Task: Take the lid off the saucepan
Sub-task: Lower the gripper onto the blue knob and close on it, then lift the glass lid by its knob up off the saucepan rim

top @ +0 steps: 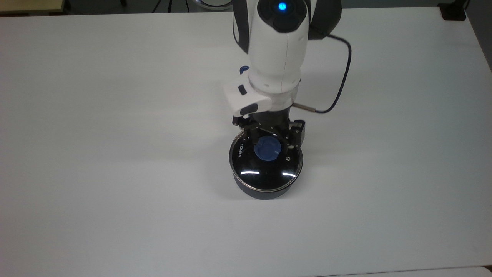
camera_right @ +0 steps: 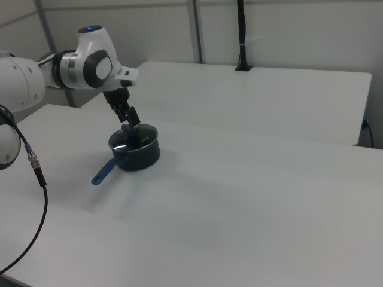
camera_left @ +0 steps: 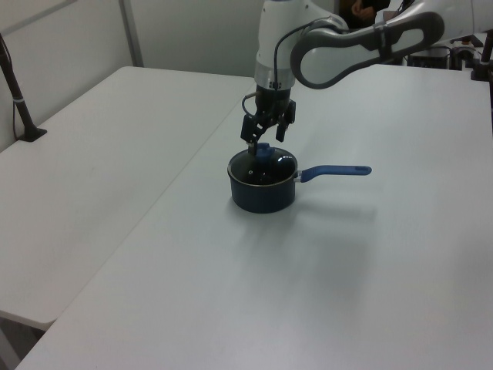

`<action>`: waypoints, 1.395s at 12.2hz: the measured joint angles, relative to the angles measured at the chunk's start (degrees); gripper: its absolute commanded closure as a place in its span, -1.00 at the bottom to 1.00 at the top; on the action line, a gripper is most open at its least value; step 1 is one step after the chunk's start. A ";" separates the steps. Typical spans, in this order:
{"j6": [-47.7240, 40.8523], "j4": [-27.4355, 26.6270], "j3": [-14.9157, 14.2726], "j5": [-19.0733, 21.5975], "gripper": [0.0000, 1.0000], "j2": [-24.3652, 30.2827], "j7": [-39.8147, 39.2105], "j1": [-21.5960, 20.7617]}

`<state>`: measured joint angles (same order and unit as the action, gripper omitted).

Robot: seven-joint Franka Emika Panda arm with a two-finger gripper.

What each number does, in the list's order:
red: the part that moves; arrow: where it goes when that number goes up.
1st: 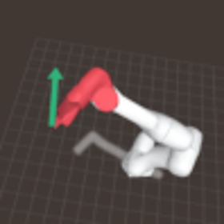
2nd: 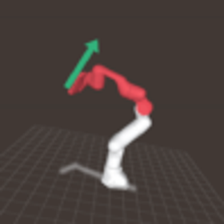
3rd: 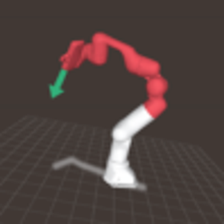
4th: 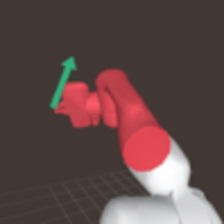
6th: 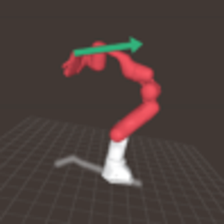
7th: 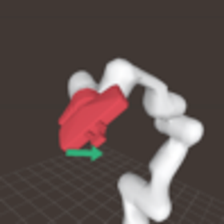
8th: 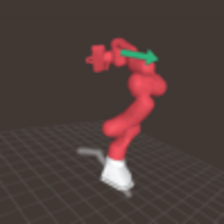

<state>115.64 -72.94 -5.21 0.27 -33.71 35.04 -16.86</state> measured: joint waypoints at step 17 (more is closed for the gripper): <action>-2.28 1.29 -1.30 -7.08 0.38 4.29 -2.62 2.50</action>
<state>113.36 -71.65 -6.51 -6.81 -29.42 32.41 -14.36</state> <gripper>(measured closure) 0.392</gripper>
